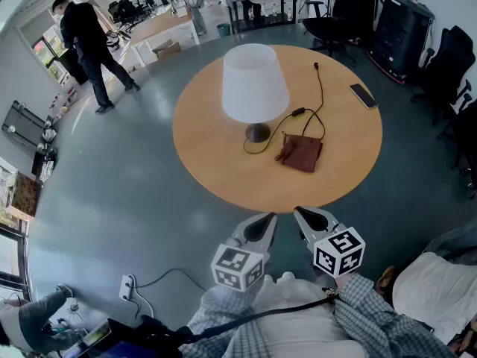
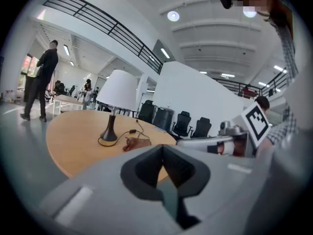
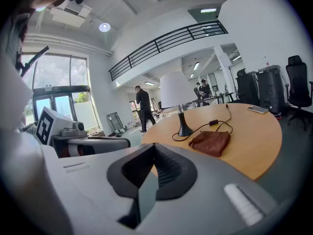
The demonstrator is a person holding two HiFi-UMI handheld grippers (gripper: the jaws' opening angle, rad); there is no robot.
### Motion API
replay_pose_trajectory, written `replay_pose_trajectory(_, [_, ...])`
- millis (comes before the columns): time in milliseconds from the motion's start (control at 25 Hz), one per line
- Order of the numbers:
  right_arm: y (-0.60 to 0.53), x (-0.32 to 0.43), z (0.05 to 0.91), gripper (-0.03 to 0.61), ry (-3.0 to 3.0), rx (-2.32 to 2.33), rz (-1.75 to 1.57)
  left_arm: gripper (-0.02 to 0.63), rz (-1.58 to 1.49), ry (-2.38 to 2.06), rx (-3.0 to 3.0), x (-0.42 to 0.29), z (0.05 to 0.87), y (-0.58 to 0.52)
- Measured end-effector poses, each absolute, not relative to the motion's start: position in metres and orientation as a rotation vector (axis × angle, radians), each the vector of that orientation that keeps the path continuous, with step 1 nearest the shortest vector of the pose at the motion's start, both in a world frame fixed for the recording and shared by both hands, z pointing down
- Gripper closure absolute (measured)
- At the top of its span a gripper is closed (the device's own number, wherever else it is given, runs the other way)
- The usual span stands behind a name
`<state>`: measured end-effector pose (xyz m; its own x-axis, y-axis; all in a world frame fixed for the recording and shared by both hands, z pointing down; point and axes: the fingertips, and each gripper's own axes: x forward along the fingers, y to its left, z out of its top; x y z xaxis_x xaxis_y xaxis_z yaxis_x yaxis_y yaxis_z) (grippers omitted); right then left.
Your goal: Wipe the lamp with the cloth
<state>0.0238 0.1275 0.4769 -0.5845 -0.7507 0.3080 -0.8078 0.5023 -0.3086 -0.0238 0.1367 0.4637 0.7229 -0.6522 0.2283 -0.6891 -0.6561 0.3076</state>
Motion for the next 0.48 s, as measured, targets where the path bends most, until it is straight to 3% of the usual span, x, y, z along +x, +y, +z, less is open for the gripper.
replay_pose_trajectory(480, [0.1335,0.0219,0.4729,0.575,-2.611,1.35,0.628,0.614,0.143,-1.039,2.548,-0.0251,0.4624,0.1425])
